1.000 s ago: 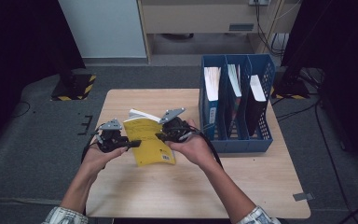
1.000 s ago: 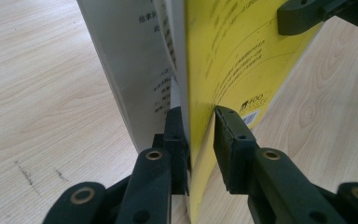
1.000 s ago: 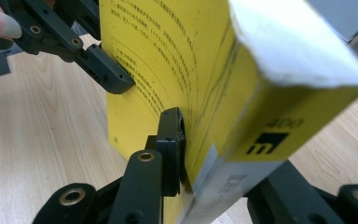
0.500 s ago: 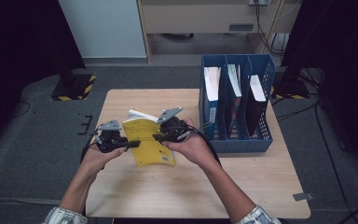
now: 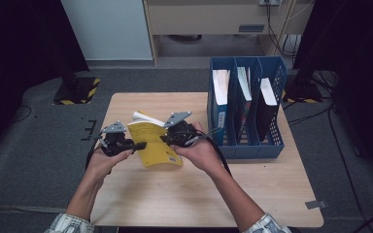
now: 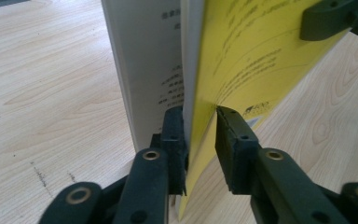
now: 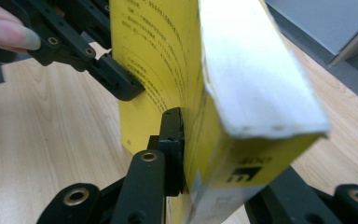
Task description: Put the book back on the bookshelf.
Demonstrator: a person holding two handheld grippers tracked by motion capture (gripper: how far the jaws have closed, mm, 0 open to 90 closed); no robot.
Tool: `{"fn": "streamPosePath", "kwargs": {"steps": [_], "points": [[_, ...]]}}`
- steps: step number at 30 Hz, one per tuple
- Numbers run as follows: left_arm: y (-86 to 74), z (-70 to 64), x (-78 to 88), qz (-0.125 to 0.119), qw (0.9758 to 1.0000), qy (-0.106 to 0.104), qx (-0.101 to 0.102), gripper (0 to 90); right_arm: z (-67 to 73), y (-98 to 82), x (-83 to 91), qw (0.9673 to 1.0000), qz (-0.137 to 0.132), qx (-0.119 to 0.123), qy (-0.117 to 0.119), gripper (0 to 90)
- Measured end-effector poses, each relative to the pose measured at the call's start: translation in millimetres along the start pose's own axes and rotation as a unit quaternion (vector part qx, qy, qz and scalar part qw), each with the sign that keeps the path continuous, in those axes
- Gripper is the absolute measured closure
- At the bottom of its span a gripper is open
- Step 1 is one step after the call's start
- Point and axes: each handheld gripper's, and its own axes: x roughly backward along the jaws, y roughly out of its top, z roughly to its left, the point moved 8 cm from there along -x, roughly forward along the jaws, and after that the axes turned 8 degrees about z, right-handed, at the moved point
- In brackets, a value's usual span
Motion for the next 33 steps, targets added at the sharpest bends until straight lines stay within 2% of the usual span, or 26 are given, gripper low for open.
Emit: {"fn": "streamPosePath", "kwargs": {"steps": [6, 12, 16, 18, 24, 33], "points": [[-1.6, -5.3, 1.1, 0.005, 1.0, 0.004, -0.006, 66.6, 5.2, -7.7, 3.6, 0.9999, -0.003, 0.007, 0.011, 73.8], [-4.7, -8.9, 1.2, -0.002, 1.0, 0.003, -0.004, 62.7, 10.0, -14.3, 5.9, 0.9998, -0.009, -0.001, 0.019, 72.0], [-7.4, -9.3, 0.7, 0.002, 0.9999, 0.008, -0.005, 60.6, 12.3, -11.7, 7.4, 0.9996, -0.015, -0.003, 0.023, 68.0], [-8.9, -8.3, 0.3, 0.001, 0.9999, 0.013, -0.004, 60.1, 13.1, -9.7, 7.9, 0.9995, -0.018, -0.003, 0.024, 68.9], [-19.0, -2.9, 1.2, 0.004, 0.9995, 0.032, -0.001, 53.0, 13.9, -7.8, 8.1, 0.9998, -0.012, 0.007, 0.014, 73.7], [-43.5, 2.9, 5.1, 0.019, 0.9976, 0.067, -0.005, 45.6, 1.5, -6.7, 6.0, 0.9999, -0.011, 0.009, -0.01, 73.5]]}}
